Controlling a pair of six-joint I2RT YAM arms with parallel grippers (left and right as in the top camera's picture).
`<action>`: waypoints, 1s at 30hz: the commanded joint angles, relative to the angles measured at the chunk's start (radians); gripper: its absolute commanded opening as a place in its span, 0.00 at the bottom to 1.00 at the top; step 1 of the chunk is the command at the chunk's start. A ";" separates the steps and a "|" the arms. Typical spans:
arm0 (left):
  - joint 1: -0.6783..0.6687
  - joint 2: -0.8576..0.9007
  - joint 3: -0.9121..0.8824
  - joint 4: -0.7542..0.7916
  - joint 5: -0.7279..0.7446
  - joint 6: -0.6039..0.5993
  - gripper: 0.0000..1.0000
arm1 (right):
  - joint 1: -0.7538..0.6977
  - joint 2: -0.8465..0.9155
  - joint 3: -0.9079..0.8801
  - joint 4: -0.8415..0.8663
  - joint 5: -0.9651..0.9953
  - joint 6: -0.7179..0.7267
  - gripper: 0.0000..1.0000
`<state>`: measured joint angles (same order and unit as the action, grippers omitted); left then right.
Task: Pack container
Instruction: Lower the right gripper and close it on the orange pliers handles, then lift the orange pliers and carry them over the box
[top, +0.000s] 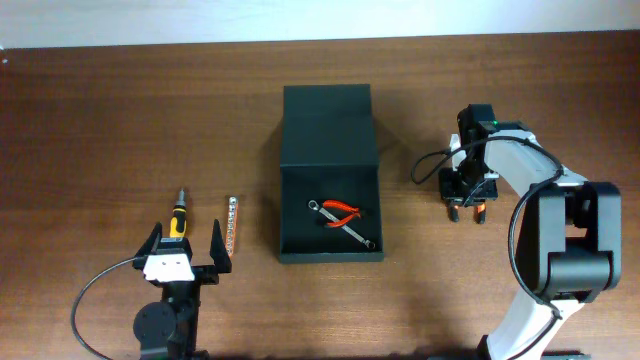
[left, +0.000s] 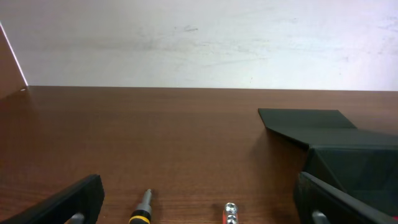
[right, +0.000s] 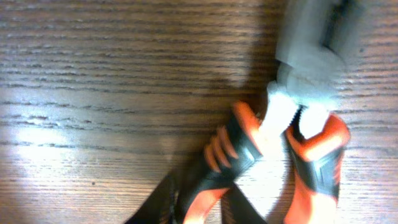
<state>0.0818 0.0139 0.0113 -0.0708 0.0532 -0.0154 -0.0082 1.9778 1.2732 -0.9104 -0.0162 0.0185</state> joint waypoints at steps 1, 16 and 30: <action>0.006 -0.007 -0.002 -0.005 0.011 0.005 0.99 | -0.007 0.011 -0.024 0.007 -0.002 -0.002 0.19; 0.006 -0.007 -0.002 -0.005 0.011 0.005 0.99 | -0.005 0.011 -0.003 -0.023 -0.006 0.023 0.04; 0.006 -0.007 -0.002 -0.005 0.011 0.005 0.99 | 0.025 0.002 0.546 -0.434 -0.073 0.019 0.04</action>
<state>0.0818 0.0135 0.0113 -0.0708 0.0532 -0.0154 -0.0036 1.9926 1.6810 -1.2789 -0.0479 0.0303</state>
